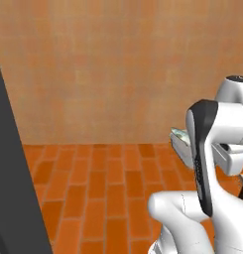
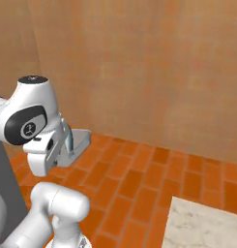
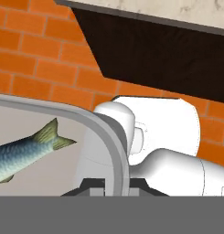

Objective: Take the meat container that has the fish and place it on the second highest rack of the freezer. Then take the vegetable container that has the mushroom and bell pepper and place it on the highest rack of the freezer.

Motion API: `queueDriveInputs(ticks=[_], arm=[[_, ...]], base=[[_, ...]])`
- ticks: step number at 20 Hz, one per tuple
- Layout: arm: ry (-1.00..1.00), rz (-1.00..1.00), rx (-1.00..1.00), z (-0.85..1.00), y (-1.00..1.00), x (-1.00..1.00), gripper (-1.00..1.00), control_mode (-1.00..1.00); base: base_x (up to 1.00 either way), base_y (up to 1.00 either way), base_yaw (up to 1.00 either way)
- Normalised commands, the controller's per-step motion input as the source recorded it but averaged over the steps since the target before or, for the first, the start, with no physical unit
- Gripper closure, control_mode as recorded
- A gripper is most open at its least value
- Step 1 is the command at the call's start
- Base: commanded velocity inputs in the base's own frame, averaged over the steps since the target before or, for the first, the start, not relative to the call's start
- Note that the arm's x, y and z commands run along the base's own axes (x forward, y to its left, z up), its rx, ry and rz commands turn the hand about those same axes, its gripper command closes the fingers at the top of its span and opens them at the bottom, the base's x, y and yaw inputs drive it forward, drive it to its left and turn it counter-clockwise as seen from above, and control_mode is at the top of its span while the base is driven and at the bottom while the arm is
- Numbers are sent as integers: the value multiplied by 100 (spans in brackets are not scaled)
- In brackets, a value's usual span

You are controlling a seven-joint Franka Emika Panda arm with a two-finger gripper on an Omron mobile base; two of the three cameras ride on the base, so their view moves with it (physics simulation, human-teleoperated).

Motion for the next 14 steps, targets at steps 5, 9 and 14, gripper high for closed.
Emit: queueDriveInputs(ticks=[5, 9, 14], arm=[[0, 0, 0, 0, 0, 0, 100, 100], [0, 0, 0, 0, 0, 0, 100, 100], [0, 0, 0, 0, 0, 0, 100, 100]], base=[[26, -9, 65], [4, -28, 73], [0, -24, 70]])
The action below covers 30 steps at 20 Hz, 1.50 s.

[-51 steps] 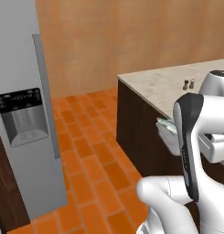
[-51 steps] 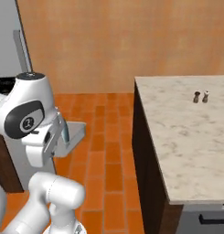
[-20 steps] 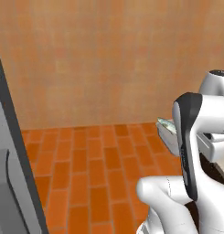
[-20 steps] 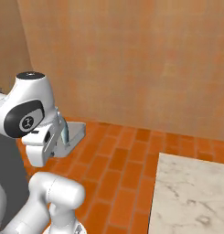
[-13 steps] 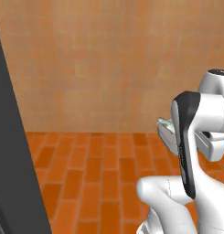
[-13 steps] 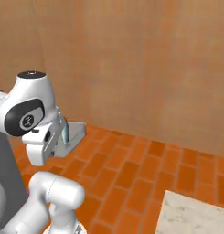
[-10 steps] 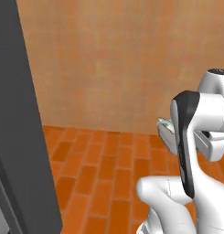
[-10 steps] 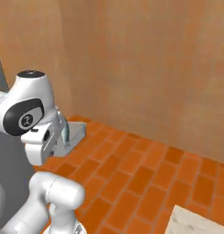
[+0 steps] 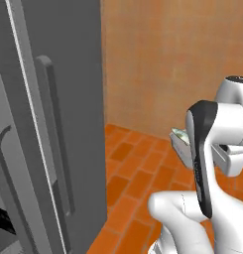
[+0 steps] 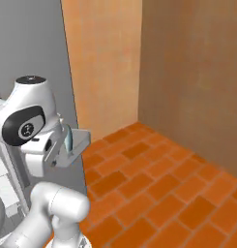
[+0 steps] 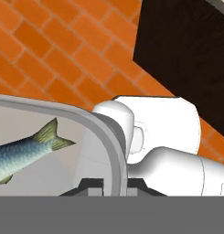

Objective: Take the meat container that has the fish and place it on the second highest rack of the freezer. Then take the vegetable container that has the mushroom and bell pepper and place it on the highest rack of the freezer.

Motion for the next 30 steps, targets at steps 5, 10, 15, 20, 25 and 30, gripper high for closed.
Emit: queueDriveInputs(ticks=[5, 10, 15, 20, 25, 30], arm=[[0, 0, 0, 0, 0, 0, 100, 100], [0, 0, 0, 0, 0, 0, 100, 100], [0, 0, 0, 0, 0, 0, 100, 100], [0, 0, 0, 0, 0, 0, 100, 100], [0, 0, 0, 0, 0, 0, 100, 100], [0, 0, 0, 0, 0, 0, 100, 100]], base=[[0, -32, 67], [19, -30, 54], [48, -27, 41], [15, -10, 64], [0, -3, 67], [6, 0, 66]])
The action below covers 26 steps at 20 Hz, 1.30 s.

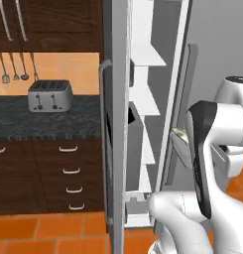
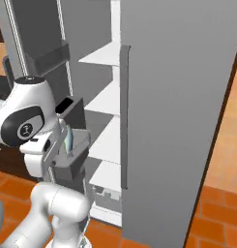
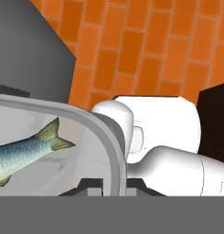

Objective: Take the meat container that has the fish and place it on the second highest rack of the freezer. Then take the vegetable container that has the mushroom and bell pepper and place it on the highest rack of the freezer.

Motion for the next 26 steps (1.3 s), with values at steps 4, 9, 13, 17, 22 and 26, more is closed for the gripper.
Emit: queueDriveInputs(ticks=[4, 9, 13, 17, 22, 26], arm=[[0, 0, 0, 0, 0, 0, 100, 100], [0, 0, 0, 0, 0, 0, 100, 100], [0, 0, 0, 0, 0, 0, 100, 100], [0, 0, 0, 0, 0, 0, 100, 100], [0, 0, 0, 0, 0, 0, 100, 100], [0, 0, 0, 0, 0, 0, 100, 100]], base=[[22, 0, 60], [22, 0, 48], [-3, -62, 7], [5, -66, -5], [68, -9, -2], [67, -3, 0]])
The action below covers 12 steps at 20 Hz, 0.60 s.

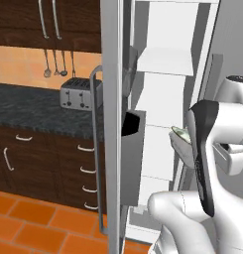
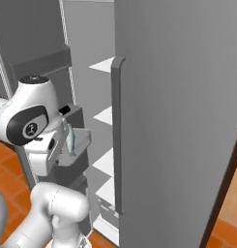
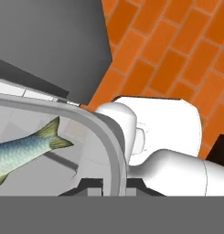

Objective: Take the meat container that has the fish and place it on the second highest rack of the freezer. Then take the vegetable container that has the mushroom and bell pepper and place it on the highest rack of the freezer.

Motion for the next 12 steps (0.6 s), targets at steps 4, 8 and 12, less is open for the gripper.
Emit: queueDriveInputs(ticks=[4, 8, 12], arm=[[0, 0, 0, 0, 0, 0, 100, 100], [0, 0, 0, 0, 0, 0, 100, 100], [0, 0, 0, 0, 0, 0, 100, 100]], base=[[47, 18, 0], [43, 32, 4], [34, 10, -1]])
